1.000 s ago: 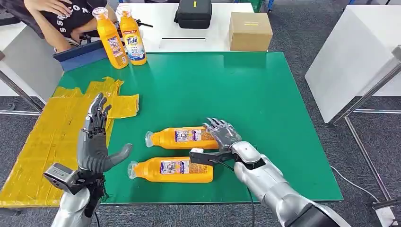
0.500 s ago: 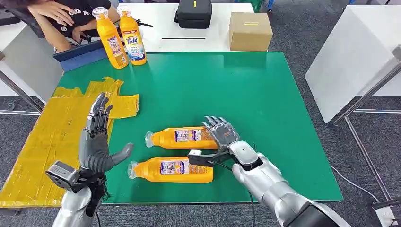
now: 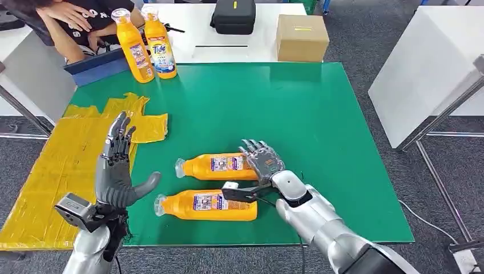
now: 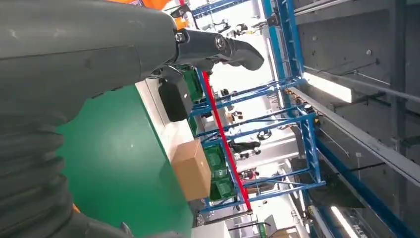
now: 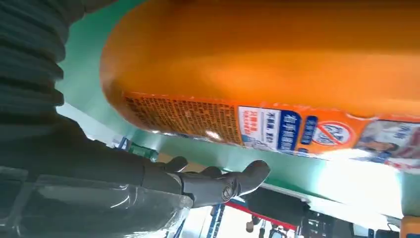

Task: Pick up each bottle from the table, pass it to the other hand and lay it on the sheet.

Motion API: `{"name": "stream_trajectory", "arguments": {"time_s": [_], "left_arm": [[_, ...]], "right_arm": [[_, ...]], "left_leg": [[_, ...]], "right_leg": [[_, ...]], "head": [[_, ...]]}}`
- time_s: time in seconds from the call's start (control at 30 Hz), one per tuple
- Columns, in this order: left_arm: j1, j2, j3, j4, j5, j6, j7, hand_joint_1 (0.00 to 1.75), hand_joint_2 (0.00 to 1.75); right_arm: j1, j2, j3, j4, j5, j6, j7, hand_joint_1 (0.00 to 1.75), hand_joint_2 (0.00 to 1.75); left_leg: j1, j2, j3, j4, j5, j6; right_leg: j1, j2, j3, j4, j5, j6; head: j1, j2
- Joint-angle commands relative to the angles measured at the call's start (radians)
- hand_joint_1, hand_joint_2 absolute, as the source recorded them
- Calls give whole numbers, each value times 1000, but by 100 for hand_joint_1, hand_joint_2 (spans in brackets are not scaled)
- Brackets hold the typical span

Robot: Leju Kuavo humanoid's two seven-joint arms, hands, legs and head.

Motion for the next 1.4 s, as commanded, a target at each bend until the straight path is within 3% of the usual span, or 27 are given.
{"name": "stream_trajectory", "arguments": {"time_s": [0.03, 0.33, 0.7, 1.4], "left_arm": [[-22, 12, 2, 41, 3, 3, 9, 0, 175], [-28, 3, 7, 40, 5, 14, 16, 0, 175], [-27, 4, 8, 40, 5, 14, 17, 0, 175], [33, -18, 28, 3, -1, 20, 35, 0, 175]], "right_arm": [[-39, 28, 14, 39, -18, 1, -15, 0, 175], [-72, 71, 5, 102, -42, 32, -18, 0, 175], [-74, 72, 4, 113, -46, 29, -20, 5, 175], [-73, 95, -41, 205, -88, 19, 30, 0, 175]], "left_leg": [[0, 0, 5, 0, -2, -3], [0, 1, 4, 0, -2, -3], [0, 0, 3, 0, -1, -3], [0, 0, 3, 0, -1, -3]], "right_leg": [[0, -1, 4, 0, -2, -1], [0, 0, 4, 0, -2, -1], [0, -1, 3, 0, -1, -1], [0, -1, 3, 0, -1, -1]], "head": [[0, 0], [0, 0], [0, 0], [0, 0]]}}
